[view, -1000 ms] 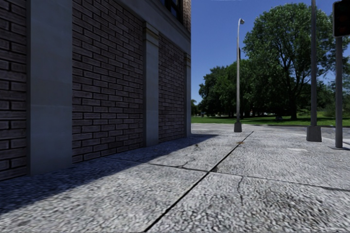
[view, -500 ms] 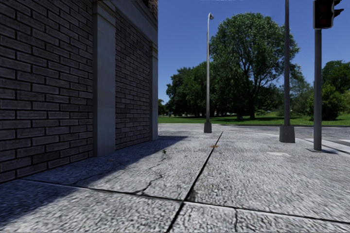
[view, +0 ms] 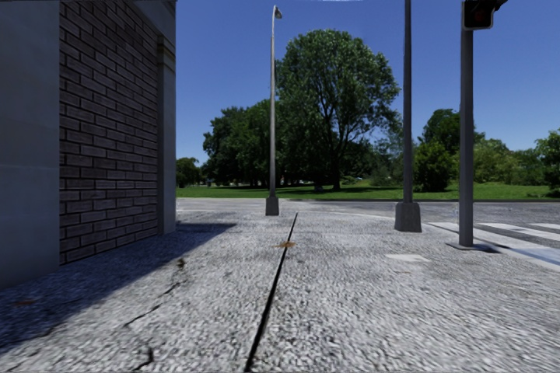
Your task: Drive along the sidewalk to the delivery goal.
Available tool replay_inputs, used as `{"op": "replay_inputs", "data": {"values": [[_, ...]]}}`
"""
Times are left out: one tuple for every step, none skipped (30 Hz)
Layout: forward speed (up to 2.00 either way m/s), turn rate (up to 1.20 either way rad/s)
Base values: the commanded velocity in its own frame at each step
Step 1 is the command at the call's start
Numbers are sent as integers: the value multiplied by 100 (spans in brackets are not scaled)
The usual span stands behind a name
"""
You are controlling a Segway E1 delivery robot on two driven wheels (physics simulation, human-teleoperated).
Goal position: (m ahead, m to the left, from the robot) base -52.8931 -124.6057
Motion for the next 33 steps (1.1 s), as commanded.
{"op": "replay_inputs", "data": {"values": [[198, -56], [193, -58], [193, -58], [191, -58], [188, -58], [187, -58], [185, -58], [184, -58], [184, -60], [182, -63], [178, -64], [177, -64], [173, -67], [167, -73], [163, -76], [161, -77], [161, -77], [161, -78], [161, -78], [161, -78], [161, -78], [161, -78], [161, -78], [161, -78], [161, -78], [161, -78], [162, -78], [200, -78], [200, -78], [200, -78], [200, -78], [200, -78], [200, -78]]}}
